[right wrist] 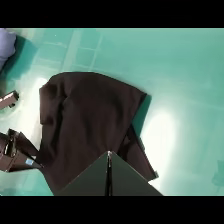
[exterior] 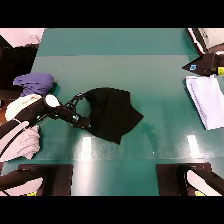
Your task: Fold the shirts.
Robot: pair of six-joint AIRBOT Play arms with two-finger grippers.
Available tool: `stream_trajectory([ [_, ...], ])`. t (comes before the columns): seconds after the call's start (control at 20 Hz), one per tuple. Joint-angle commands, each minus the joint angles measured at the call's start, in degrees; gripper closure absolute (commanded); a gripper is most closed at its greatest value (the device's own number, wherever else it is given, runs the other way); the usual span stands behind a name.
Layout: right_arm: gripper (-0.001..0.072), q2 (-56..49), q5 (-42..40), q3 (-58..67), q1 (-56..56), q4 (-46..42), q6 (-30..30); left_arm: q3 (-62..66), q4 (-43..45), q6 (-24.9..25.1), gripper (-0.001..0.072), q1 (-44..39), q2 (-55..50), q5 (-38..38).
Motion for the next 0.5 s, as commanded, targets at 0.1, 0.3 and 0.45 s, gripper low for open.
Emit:
stream_trajectory([
  [0.1,0.0687,-0.02,1.6,-0.07,0.11,-0.02,0.02,3.02,1.22,-0.52,0.0684,0.02,0.92,-2.84],
  [0.3,0.0668,-1.11,8.44,-0.13,2.86,-3.43,0.0,14.47,3.89,-0.5,0.0684,5.88,9.94,-12.7],
  [0.45,0.0321,-5.92,10.36,-0.22,7.82,-6.16,0.02,23.98,6.58,-0.5,0.0684,9.57,16.37,-17.88],
])
